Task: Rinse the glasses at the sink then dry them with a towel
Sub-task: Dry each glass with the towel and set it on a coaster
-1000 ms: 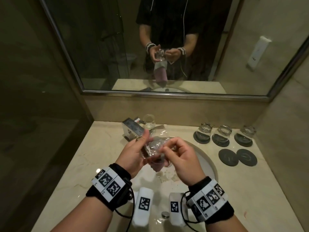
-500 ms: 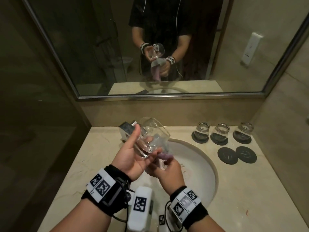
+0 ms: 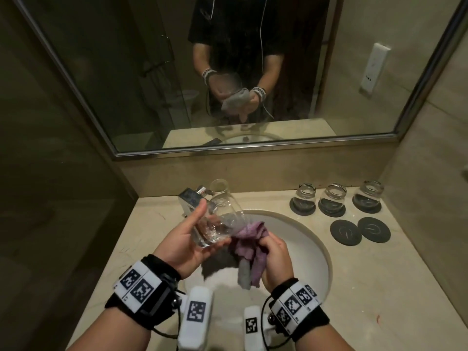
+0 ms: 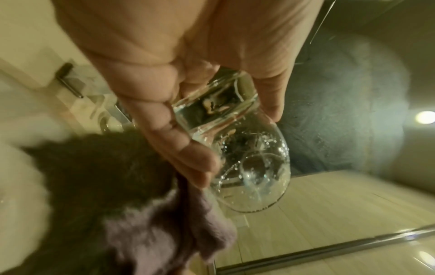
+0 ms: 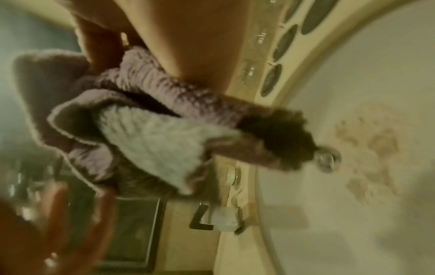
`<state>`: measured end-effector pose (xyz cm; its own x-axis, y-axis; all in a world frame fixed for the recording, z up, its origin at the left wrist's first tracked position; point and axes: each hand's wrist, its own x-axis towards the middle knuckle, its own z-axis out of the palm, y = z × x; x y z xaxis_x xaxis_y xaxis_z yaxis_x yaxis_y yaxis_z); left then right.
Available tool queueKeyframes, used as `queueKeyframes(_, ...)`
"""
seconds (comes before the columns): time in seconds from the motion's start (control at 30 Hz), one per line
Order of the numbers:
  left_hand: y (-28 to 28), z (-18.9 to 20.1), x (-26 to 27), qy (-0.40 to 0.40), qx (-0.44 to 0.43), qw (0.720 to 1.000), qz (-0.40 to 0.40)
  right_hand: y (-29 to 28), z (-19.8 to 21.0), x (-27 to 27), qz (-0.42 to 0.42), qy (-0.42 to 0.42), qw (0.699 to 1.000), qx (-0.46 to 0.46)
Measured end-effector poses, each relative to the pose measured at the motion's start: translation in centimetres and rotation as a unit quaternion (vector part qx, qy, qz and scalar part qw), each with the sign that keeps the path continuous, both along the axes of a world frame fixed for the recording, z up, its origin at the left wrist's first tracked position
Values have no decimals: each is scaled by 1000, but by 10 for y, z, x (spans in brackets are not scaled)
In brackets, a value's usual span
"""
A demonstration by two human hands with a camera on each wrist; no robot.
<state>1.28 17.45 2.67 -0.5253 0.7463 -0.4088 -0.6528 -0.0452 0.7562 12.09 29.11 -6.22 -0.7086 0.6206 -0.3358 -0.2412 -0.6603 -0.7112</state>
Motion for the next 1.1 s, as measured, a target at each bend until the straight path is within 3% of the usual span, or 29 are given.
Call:
queueKeyframes(0.13,-9,-9,-4,3,-39,999,-18,11,2,7,6,74,986,-147)
queueKeyframes(0.3,-3,-5,12,-25,4,992,-125,14,7,9,77,87,978,-172)
queueKeyframes(0.43,2,-3,13,-3,-5,991,-130,16,2,11,109,81,973,-185)
queueKeyframes(0.6,1,5,3,47,-3,993,-109,19,-9,12,140,47,981,-125)
queueKeyframes(0.73,1,27,6,116,17,979,-167,10,-32,5,96,-30,994,-35)
queueKeyframes(0.8,3,34,7,154,-5,968,-196,2,-36,7,124,-23,992,-19)
queueKeyframes(0.87,8,37,6,188,-63,961,-194,3,-33,-9,139,-77,987,-15)
queueKeyframes(0.93,10,40,5,212,-107,953,-190,-2,-28,-17,271,-50,959,58)
queueKeyframes(0.97,10,40,5,216,-114,951,-190,-2,-35,-17,312,-22,949,47)
queueKeyframes(1.03,9,42,4,212,-119,951,-192,1,-41,-16,265,-13,964,-9)
queueKeyframes(1.07,9,43,3,210,-120,951,-194,5,-48,-13,181,-26,983,-2)
queueKeyframes(1.1,8,43,2,210,-122,950,-196,6,-53,-9,152,-40,988,14)
